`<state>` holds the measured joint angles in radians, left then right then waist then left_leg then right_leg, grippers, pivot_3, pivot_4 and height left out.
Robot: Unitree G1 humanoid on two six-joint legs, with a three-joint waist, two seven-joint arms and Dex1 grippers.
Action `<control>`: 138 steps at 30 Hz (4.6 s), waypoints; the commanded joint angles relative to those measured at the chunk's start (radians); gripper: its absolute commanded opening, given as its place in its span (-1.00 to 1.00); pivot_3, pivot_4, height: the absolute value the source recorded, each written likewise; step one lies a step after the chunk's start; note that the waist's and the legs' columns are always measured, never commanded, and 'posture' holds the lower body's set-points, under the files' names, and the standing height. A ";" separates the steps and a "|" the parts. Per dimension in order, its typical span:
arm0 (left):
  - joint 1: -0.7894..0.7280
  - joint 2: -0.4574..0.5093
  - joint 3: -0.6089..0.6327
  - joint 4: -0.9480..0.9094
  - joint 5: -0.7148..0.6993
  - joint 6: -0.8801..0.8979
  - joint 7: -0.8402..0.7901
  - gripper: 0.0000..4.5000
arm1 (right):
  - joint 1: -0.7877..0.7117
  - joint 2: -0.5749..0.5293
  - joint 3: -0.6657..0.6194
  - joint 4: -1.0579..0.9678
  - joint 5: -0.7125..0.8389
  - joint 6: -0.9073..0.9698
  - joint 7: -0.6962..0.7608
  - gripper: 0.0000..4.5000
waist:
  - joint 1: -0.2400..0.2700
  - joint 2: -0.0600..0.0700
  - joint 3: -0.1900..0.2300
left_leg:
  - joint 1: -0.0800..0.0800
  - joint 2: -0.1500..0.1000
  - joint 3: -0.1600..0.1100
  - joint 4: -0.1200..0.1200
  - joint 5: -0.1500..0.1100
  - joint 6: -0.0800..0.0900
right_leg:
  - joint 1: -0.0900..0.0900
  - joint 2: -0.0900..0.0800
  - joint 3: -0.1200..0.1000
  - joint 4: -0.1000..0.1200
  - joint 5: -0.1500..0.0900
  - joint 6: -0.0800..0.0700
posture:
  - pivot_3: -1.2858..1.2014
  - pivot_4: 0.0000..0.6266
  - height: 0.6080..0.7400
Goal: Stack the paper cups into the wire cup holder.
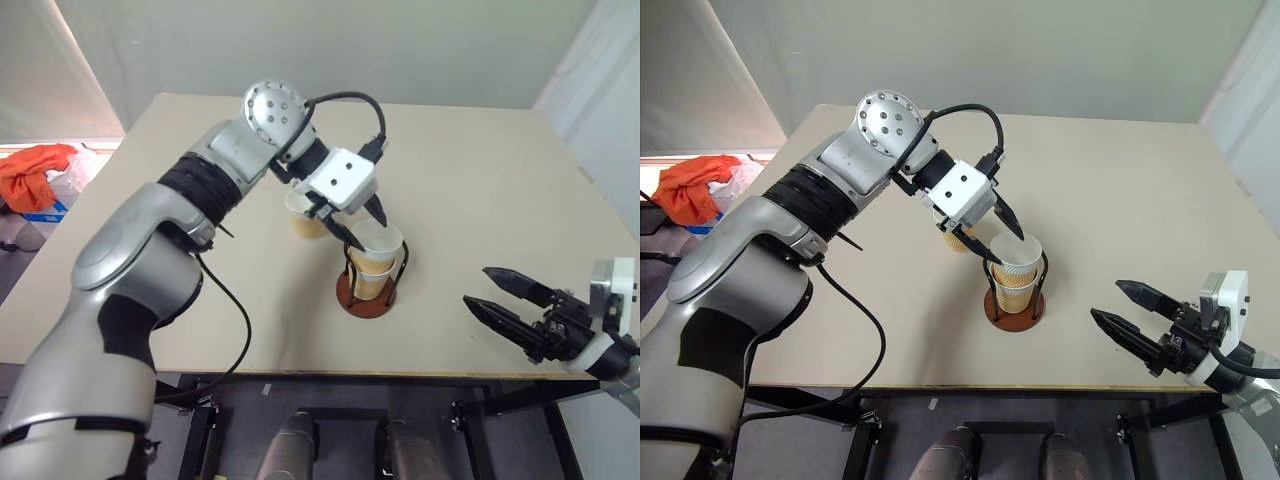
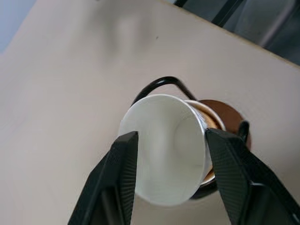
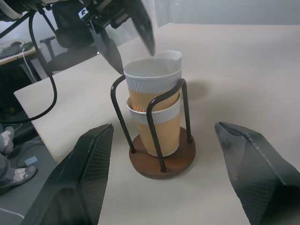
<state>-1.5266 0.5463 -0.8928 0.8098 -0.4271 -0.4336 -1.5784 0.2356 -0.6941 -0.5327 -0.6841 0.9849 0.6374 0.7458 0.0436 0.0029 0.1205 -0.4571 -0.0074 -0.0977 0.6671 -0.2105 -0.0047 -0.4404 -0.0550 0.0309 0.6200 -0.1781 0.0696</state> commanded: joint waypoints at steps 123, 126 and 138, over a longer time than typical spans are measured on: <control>0.178 0.442 0.213 -0.289 -0.430 0.435 -0.036 0.59 | -0.303 -0.354 0.177 0.230 -0.097 -0.004 0.218 0.62 | -0.034 0.007 -0.003 | 0.006 0.000 0.036 0.016 -0.020 0.011 | -0.001 0.005 0.025 -0.008 0.004 0.024 | 0.03 -0.52 1.00; 0.349 0.573 0.372 -0.361 -0.387 0.538 0.012 0.59 | -0.449 -0.378 0.277 0.354 -0.159 -0.027 0.330 0.62 | -0.034 0.010 -0.004 | 0.005 0.001 0.036 0.014 -0.013 0.013 | -0.003 0.006 0.026 -0.006 0.002 0.023 | 0.03 -0.52 1.00; 1.164 0.860 1.085 -0.700 -0.399 0.820 0.179 0.59 | -0.768 -0.360 0.485 0.682 -0.351 -0.132 0.633 0.62 | -0.033 0.009 -0.003 | 0.009 0.003 0.027 0.009 -0.018 0.013 | -0.007 0.003 0.025 0.010 -0.011 -0.007 | 0.03 -0.52 1.00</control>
<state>-0.3929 1.3850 0.0793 0.1407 -0.8300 0.3633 -1.4030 -0.5055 -1.0515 -0.0435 -0.0189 0.6439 0.5295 1.3395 0.0105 0.0120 0.1172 -0.4461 -0.0047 -0.0706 0.6731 -0.2297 0.0091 -0.4471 -0.0521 0.0560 0.6297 -0.1893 0.0599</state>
